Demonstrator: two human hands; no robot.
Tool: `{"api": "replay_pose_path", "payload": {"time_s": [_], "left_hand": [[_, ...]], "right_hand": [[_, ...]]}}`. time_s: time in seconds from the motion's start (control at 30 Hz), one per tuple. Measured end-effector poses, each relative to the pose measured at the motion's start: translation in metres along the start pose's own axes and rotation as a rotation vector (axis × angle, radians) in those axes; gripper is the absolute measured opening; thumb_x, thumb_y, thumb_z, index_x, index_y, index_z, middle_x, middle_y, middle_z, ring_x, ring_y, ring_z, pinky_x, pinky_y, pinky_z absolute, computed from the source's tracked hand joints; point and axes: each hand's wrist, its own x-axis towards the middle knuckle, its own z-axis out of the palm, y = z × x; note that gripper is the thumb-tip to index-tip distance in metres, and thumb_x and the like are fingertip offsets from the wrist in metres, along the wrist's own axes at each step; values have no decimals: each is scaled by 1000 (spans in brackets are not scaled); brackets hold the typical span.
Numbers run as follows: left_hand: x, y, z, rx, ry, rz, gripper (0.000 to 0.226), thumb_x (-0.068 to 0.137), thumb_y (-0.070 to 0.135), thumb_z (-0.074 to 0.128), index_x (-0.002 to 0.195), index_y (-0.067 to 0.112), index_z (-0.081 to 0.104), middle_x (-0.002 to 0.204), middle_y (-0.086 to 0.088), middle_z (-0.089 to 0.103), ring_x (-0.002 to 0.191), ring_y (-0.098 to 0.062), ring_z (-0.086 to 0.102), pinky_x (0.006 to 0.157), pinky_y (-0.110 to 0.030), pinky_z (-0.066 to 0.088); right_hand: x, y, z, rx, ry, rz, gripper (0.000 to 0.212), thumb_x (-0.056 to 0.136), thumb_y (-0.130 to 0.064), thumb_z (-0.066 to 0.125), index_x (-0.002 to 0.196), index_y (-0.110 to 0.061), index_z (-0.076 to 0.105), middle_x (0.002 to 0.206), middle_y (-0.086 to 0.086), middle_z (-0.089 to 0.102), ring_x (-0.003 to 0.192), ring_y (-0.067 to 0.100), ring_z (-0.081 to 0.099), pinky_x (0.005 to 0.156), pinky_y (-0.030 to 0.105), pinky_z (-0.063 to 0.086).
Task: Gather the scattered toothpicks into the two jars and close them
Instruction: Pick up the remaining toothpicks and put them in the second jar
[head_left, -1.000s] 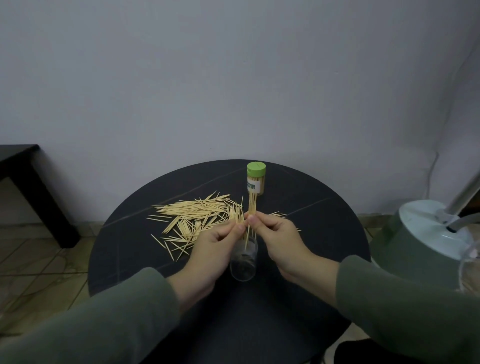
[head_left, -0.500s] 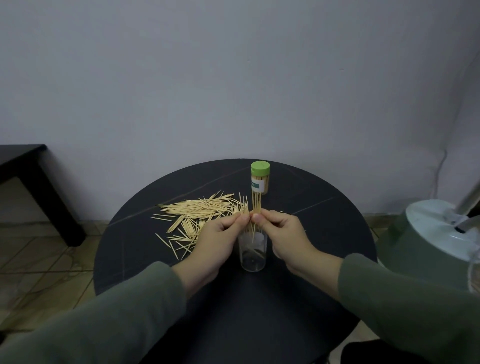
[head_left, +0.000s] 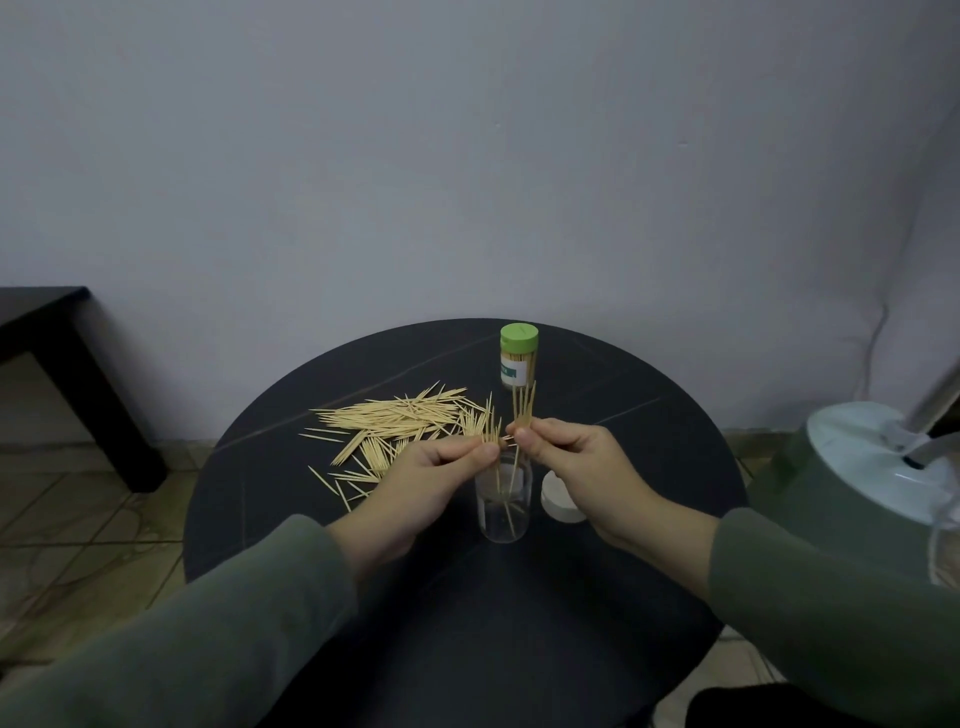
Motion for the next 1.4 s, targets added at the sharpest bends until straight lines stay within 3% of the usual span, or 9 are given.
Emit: {"api": "replay_pose_path", "payload": {"time_s": [0.07,0.17,0.5,0.67,0.83,1.1,1.2,1.3,1.4], "left_hand": [[0,-1,-1,-9,-3,3,26,87,18,63,108,4,72,107,-10,72,106,-21,65,99,-33,46],[0,-2,-3,-20,-2,-7,27,84,13,65,109,2,71,109,-13,71,109,-27,64,102,-39,46],[-4,2,-4,-63,-83,-13,22,76,17,74,98,21,77,107,-8,73,104,-20,66,87,-28,51],[3,7,-24,401,-265,64,58,59,50,82,113,54,63,120,8,66,115,-10,60,103,-34,45],[4,2,-21,567,-269,20,75,54,48,88,122,32,60,114,12,68,108,-6,63,100,-40,48],[3,3,-10,587,-224,50,56,63,33,88,112,36,61,100,18,69,96,7,62,82,-10,45],[3,2,-10,574,-208,70,46,63,31,89,101,38,63,95,25,68,93,8,61,81,-11,44],[4,-1,-11,562,-216,89,54,63,31,89,111,34,65,105,14,70,99,0,63,89,-20,49],[5,-1,-11,556,-230,93,61,65,29,88,121,30,63,109,9,70,100,-1,63,89,-18,49]], "right_hand": [[-1,0,-1,-14,-15,0,17,91,-7,59,99,-16,72,99,-4,73,96,1,66,78,9,48],[-1,0,-1,-43,-43,7,17,91,-8,59,103,-12,72,97,-6,72,96,0,66,79,9,48],[1,-12,0,23,-43,-25,15,91,-9,59,100,-14,71,99,-3,71,94,-4,65,78,7,47],[0,-9,2,-3,-65,-39,15,91,-11,60,97,-17,72,95,-8,72,97,-3,64,81,8,46],[2,-13,3,39,-34,-71,15,91,-10,59,98,-15,71,97,-7,71,93,-5,65,78,7,46],[4,-2,3,-165,-119,21,22,89,-15,64,108,-7,71,105,3,68,101,9,65,88,21,52],[6,4,2,-365,-126,15,24,85,-23,71,107,-13,74,101,0,63,97,11,62,88,28,52],[7,4,1,-521,-151,-15,23,83,-28,73,105,-23,74,92,-7,55,89,4,55,79,21,48],[7,1,-2,-592,-171,-53,22,81,-34,74,103,-34,73,93,-6,54,87,4,53,73,18,44]]}}
